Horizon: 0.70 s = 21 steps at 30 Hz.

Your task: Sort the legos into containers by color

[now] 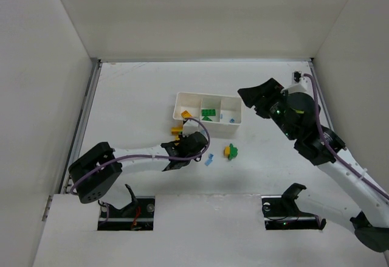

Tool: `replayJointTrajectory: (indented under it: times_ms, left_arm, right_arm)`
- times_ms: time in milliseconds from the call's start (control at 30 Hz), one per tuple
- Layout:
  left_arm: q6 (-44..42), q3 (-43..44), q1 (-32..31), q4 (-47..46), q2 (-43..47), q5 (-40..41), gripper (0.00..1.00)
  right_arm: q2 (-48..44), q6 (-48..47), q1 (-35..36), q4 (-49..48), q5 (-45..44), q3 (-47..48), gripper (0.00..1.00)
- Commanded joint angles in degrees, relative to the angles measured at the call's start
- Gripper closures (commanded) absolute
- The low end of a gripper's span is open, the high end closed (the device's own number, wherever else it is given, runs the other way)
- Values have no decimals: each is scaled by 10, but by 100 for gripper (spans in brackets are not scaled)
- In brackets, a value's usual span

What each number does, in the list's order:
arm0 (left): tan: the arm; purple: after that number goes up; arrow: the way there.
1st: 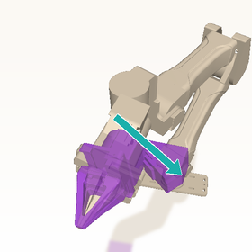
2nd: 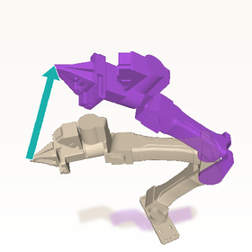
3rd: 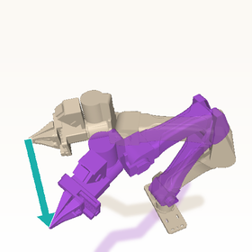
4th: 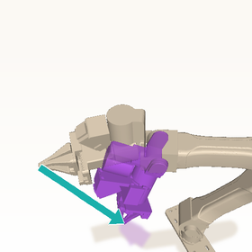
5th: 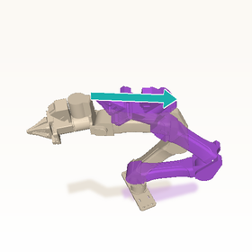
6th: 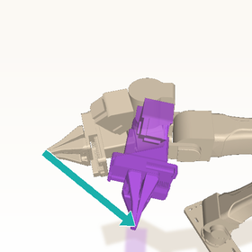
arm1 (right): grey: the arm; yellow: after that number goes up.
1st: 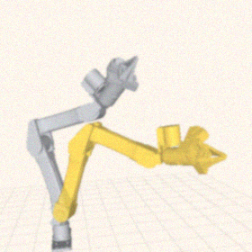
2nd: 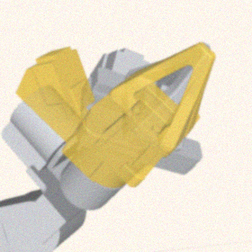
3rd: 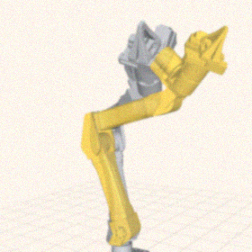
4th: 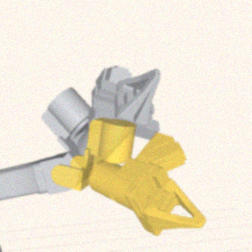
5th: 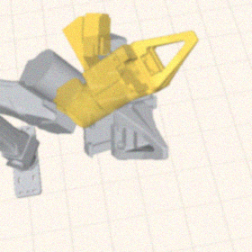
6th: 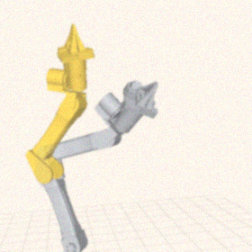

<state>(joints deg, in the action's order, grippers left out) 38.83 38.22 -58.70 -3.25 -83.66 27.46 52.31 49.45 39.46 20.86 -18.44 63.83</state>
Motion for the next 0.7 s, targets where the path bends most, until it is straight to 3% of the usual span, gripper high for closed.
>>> replayJointTrajectory:
  times_ms: [0,300,433,667]
  left_arm:
    - [0,45,-2,24,31,11,90]
    - [-6,125,3,40,46,12,90]
    - [-22,171,9,7,5,-3,90]
    - [-31,257,42,-36,-97,-58,90]
  right_arm:
    - [-20,52,1,64,-6,33,28]
    - [-50,64,-35,65,-1,16,29]
    - [-23,63,8,61,-6,27,30]
    - [-71,87,56,60,-69,8,29]
